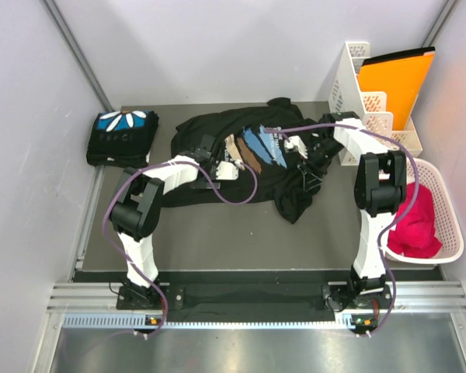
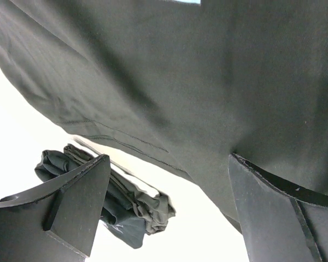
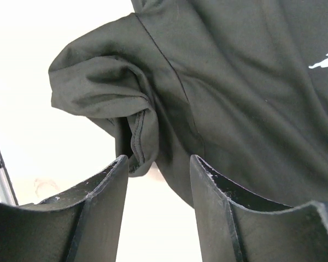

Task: Fold and stack the t-shirts
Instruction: Flatten the tshirt out

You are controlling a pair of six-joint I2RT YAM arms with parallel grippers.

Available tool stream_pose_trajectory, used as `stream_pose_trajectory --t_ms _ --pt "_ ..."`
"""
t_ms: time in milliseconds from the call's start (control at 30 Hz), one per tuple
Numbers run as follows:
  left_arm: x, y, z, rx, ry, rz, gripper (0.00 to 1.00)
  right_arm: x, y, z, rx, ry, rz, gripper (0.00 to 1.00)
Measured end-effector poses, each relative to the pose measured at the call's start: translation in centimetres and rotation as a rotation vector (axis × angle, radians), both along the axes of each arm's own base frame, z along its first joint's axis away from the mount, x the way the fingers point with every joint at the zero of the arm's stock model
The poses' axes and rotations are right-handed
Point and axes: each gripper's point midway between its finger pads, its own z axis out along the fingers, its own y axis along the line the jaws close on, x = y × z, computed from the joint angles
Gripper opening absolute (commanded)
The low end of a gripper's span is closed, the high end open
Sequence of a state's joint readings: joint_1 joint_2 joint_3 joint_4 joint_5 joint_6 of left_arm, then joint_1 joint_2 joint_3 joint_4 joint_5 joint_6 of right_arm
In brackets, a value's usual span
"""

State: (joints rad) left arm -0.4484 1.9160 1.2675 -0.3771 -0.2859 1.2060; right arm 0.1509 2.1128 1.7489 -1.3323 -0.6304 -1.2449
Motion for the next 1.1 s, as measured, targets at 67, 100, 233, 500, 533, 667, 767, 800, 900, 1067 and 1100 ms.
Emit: stream_pose_trajectory --t_ms 67,100,233,500,533,667,767,800,900,1067,1100 --pt "0.1 -0.1 0.0 -0.001 -0.003 -0.001 0.92 -0.1 0.1 -0.4 0.004 0.012 0.000 0.49" --pt "0.1 -0.1 -0.1 -0.002 -0.003 -0.001 0.92 -0.1 0.2 -0.6 0.005 0.020 0.001 0.49" --pt "0.1 -0.2 -0.1 -0.003 -0.006 -0.001 0.92 -0.4 0.6 -1.7 0.006 0.054 0.009 0.43" --pt "0.1 -0.2 -0.2 -0.003 -0.005 -0.001 0.92 -0.8 1.0 -2.7 -0.001 0.088 0.016 0.00" --pt "0.1 -0.2 -0.2 -0.003 -0.005 -0.001 0.92 -0.7 1.0 -2.7 -0.003 0.086 0.016 0.00" --pt "0.1 -0.2 -0.1 0.000 -0.006 -0.001 0.93 -0.1 0.7 -2.5 -0.023 0.061 0.017 0.00" --pt "0.1 -0.2 -0.1 0.001 -0.007 -0.003 0.93 -0.1 0.1 -2.1 -0.057 0.040 0.023 0.00" --pt "0.2 -0.2 -0.1 0.002 -0.008 -0.004 0.93 -0.2 -0.1 -1.9 -0.068 0.029 0.026 0.00" --pt "0.2 -0.2 -0.1 0.010 -0.009 -0.009 0.93 -1.6 -0.7 -0.4 -0.107 -0.014 0.050 0.00" --pt "0.3 -0.1 -0.1 0.024 -0.012 -0.018 0.93 -7.3 -1.3 1.6 -0.180 -0.079 0.164 0.00" --pt "0.4 -0.1 -0.1 0.025 -0.011 -0.018 0.93 -8.4 -1.4 1.6 -0.196 -0.092 0.190 0.00"
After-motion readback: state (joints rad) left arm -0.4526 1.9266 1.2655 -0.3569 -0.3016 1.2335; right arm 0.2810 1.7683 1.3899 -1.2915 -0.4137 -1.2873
